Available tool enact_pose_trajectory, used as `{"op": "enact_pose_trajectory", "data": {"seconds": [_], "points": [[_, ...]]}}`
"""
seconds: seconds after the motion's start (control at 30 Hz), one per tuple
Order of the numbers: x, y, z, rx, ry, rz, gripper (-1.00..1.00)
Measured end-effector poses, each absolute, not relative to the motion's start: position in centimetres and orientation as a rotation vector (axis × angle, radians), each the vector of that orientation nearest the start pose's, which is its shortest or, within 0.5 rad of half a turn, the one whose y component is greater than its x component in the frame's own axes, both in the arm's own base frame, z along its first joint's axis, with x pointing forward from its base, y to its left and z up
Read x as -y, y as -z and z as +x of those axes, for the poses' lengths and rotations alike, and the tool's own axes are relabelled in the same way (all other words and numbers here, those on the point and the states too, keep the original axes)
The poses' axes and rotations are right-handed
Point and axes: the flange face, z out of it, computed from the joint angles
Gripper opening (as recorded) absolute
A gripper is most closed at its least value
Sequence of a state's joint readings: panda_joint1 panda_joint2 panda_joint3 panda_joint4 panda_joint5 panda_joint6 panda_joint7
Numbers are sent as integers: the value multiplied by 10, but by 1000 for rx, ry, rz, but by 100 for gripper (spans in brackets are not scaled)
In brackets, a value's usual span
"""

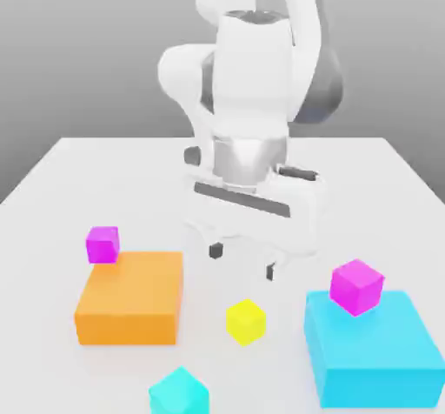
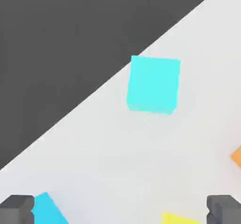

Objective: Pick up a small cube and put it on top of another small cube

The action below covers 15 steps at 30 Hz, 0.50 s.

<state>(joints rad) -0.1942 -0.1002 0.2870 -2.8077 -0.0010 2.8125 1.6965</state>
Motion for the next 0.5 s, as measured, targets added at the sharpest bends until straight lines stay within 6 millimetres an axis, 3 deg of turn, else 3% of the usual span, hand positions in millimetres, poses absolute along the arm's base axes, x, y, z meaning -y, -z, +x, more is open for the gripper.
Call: {"op": "enact_pose_trajectory", "data": {"seconds": [0.1, 0.33, 0.37, 0.5], "points": [[-39, -196, 354, -2347, 23, -2070, 0], [-38, -133, 348, -2384, -3, -2041, 0], [-38, -126, 347, -2384, -2, -2043, -100], [-38, -127, 347, -2383, -1, -2042, -100]]}}
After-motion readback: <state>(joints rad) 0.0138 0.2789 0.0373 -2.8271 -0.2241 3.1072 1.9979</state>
